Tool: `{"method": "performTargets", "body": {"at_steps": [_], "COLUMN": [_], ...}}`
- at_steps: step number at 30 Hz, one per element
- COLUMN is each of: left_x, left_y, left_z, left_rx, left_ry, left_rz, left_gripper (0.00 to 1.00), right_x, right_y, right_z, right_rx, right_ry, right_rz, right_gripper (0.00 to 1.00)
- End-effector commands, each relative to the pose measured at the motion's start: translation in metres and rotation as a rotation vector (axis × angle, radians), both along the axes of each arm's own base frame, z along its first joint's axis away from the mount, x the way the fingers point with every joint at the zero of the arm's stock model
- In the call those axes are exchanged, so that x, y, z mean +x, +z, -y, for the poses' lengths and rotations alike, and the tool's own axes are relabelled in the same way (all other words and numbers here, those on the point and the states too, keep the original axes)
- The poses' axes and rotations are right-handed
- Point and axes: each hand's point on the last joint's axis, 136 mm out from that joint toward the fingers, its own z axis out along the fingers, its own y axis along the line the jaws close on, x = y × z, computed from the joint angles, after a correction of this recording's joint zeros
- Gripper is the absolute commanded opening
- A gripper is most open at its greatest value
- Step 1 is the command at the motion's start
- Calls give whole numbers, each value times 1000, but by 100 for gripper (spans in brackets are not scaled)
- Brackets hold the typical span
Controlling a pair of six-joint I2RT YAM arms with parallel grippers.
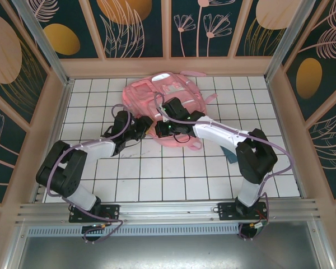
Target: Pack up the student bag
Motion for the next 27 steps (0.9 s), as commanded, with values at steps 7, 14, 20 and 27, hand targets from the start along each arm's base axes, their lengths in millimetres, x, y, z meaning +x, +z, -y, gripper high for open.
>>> {"method": "performTargets", "body": {"at_steps": [7, 14, 20, 27], "left_x": [17, 20, 19, 15], "left_y": [9, 12, 14, 14], "left_z": [-10, -16, -25, -35], "left_rx": [24, 64, 93, 159], "left_ry": [96, 105, 119, 110], "left_rz": [50, 70, 81, 90], "left_gripper": [4, 0, 0, 0], "right_x": [-14, -14, 3, 44], "right_y": [7, -9, -14, -8], "right_z": [0, 52, 106, 176], "right_rx": [-59, -270, -448, -512], "right_ry": [35, -79, -258, -514], "right_rz": [69, 119, 160, 185], "right_gripper": [0, 0, 0, 0]}}
